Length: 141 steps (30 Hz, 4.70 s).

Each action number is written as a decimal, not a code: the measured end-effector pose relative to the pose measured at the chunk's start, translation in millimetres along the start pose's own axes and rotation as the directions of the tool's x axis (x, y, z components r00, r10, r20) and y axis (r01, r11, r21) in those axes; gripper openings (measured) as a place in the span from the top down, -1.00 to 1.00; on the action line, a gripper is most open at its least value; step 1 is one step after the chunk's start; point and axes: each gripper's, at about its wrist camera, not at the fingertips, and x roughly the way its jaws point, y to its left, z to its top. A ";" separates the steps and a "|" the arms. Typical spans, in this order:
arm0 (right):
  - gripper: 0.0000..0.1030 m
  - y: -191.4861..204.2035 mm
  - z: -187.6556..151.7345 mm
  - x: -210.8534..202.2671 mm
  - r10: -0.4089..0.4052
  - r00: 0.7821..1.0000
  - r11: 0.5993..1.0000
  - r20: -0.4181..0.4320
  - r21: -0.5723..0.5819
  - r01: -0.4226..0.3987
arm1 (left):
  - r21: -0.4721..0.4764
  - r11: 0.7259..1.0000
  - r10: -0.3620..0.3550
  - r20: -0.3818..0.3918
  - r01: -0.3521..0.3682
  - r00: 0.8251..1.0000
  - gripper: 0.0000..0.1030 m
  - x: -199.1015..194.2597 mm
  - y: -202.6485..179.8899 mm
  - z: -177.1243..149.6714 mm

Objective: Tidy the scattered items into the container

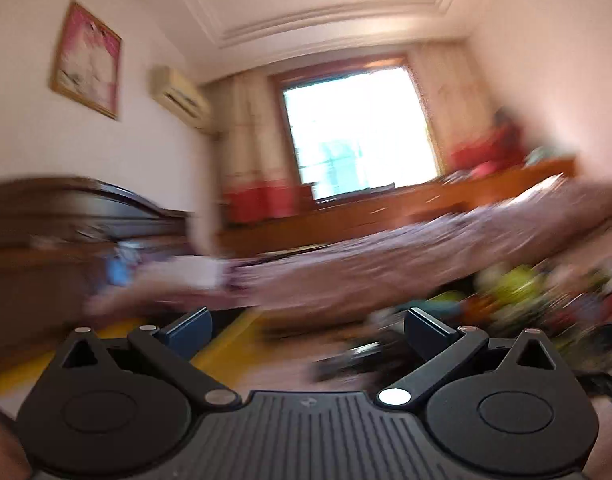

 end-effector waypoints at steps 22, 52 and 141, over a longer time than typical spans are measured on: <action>-0.90 -116.1 51.2 112.5 -0.330 0.932 0.929 0.148 -0.122 0.349 | -0.051 0.969 -0.243 -0.044 0.241 0.969 -0.89 47.9 -90.3 -82.6; 0.88 -219.7 93.0 84.2 -0.146 0.989 0.920 0.035 0.371 0.123 | 0.460 0.308 -0.469 -0.688 0.833 0.553 -0.01 365.9 -177.4 50.6; 0.89 73.6 111.7 58.7 0.481 0.859 0.864 0.174 0.074 -0.498 | -0.341 0.936 0.100 0.033 -0.083 0.994 1.00 -11.5 145.1 22.7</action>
